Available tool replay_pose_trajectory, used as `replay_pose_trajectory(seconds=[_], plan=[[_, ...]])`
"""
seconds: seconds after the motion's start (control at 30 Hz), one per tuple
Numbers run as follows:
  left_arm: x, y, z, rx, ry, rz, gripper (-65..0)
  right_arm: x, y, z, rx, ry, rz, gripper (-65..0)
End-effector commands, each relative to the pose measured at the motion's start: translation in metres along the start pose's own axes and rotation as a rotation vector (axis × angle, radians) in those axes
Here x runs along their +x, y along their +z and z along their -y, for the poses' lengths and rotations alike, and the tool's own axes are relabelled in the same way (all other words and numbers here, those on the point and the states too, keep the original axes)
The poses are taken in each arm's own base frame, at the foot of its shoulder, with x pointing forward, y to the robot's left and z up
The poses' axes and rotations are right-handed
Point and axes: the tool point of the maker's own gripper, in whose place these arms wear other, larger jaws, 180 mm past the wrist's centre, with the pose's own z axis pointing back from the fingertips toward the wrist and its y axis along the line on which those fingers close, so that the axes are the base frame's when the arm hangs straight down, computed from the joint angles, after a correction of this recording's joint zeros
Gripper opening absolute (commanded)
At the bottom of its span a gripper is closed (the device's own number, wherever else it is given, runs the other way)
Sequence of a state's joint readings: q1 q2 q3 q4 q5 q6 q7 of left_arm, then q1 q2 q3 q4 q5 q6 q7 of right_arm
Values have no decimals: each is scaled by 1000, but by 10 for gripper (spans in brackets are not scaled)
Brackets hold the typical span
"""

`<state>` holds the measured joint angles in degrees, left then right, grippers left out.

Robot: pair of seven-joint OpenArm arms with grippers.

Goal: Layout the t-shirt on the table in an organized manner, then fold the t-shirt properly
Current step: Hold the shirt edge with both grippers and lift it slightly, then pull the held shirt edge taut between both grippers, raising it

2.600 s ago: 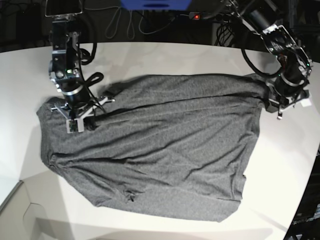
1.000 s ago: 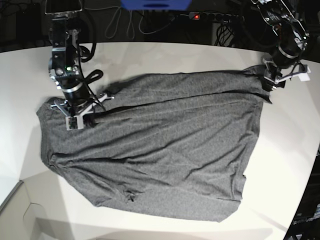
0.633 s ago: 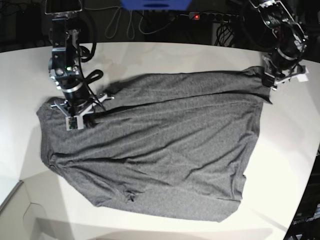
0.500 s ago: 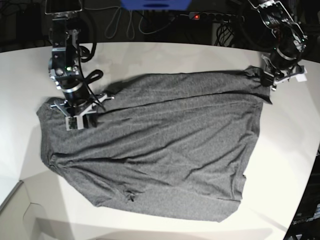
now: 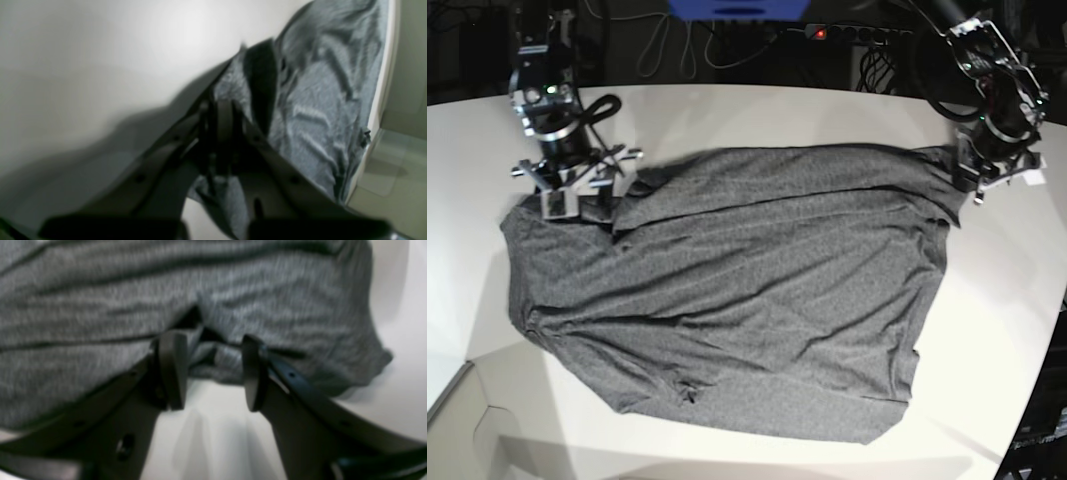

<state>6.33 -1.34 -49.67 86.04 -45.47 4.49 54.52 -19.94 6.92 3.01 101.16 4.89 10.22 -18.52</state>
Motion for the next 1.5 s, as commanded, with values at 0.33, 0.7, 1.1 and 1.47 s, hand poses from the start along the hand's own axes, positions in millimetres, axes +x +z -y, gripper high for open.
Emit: replay_pose_trajectory(seconds=[0.33,0.7,1.1,1.47], plan=[[18,2,19,-45,-21,38,-649,-19,-7,-32,85,-6,-36,-372],[21,1,23,-56,-19,45,-649,-33,-8,-34,88,-10,-72,-377],[34,3,29,-62,-40,65,-649,-36,6,-45,115,-12,-67,-650],[41,10,38,-82,-65,94,-649,-19,35,-33,78,-20,23,-650]])
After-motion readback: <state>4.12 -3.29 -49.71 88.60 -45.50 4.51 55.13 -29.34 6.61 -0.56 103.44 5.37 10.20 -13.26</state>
